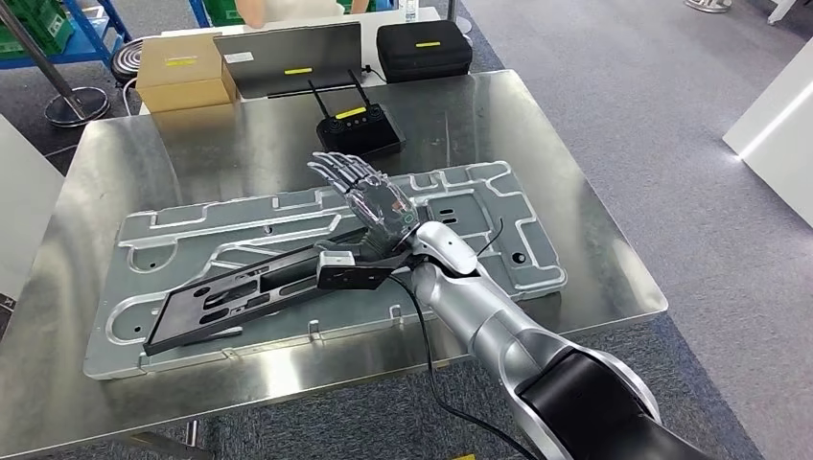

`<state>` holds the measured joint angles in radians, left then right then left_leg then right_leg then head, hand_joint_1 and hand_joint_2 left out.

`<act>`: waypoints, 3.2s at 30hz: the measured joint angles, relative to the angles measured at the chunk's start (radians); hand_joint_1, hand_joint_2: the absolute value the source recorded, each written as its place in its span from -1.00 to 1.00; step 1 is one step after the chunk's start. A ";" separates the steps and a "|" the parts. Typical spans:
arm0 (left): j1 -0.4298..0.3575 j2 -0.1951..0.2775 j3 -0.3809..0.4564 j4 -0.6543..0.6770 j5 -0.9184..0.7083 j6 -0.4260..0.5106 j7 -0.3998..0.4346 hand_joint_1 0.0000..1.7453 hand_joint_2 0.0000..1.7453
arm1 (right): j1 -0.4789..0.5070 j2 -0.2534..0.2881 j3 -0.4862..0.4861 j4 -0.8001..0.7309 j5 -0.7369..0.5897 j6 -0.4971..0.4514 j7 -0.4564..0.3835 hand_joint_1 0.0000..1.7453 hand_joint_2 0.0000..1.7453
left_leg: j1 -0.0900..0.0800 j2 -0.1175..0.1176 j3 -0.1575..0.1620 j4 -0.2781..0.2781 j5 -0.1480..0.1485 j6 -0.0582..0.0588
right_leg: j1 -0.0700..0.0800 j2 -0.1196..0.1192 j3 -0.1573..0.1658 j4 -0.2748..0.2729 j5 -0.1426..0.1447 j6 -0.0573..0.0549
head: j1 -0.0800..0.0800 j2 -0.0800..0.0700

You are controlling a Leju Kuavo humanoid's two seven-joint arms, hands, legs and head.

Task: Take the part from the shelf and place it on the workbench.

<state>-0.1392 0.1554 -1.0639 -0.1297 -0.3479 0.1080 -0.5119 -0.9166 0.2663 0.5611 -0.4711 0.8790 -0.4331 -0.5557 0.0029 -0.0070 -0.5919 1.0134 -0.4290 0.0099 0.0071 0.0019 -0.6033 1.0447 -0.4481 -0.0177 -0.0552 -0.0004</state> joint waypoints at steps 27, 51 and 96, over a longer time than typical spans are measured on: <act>0.040 -0.005 0.030 0.000 -0.005 -0.048 -0.056 -1.00 -1.00 | 1.143 -0.330 -0.822 -1.483 -0.432 -0.268 -0.125 -1.00 -1.00 | 0.011 0.001 0.023 -0.008 -0.013 0.011 | -0.020 -0.006 -0.060 0.218 -0.149 0.056 | 0.001 0.000; 0.029 -0.006 0.040 0.000 -0.009 -0.033 -0.042 -1.00 -1.00 | 1.236 -0.257 -0.985 -1.253 -0.420 -0.158 -0.125 -1.00 -1.00 | -0.004 0.009 0.140 -0.048 -0.076 0.016 | -0.017 -0.005 -0.044 -0.029 0.063 0.040 | 0.001 0.000; 0.016 -0.039 0.021 0.000 -0.023 -0.007 -0.006 -1.00 -1.00 | 0.887 -0.252 -1.457 0.227 -0.162 0.111 0.340 -1.00 -1.00 | -0.002 -0.026 -0.035 -0.009 0.057 -0.023 | -0.012 0.008 0.169 -0.076 -0.091 0.015 | -0.001 0.000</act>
<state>-0.1235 0.1168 -1.0434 -0.1297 -0.3704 0.1009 -0.5182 -0.0298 0.0141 -0.8962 -0.2442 0.7172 -0.3218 -0.2153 0.0007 -0.0328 -0.6273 1.0047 -0.3724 -0.0134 -0.0054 0.0097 -0.4339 0.9692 -0.5386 -0.0032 -0.0559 -0.0004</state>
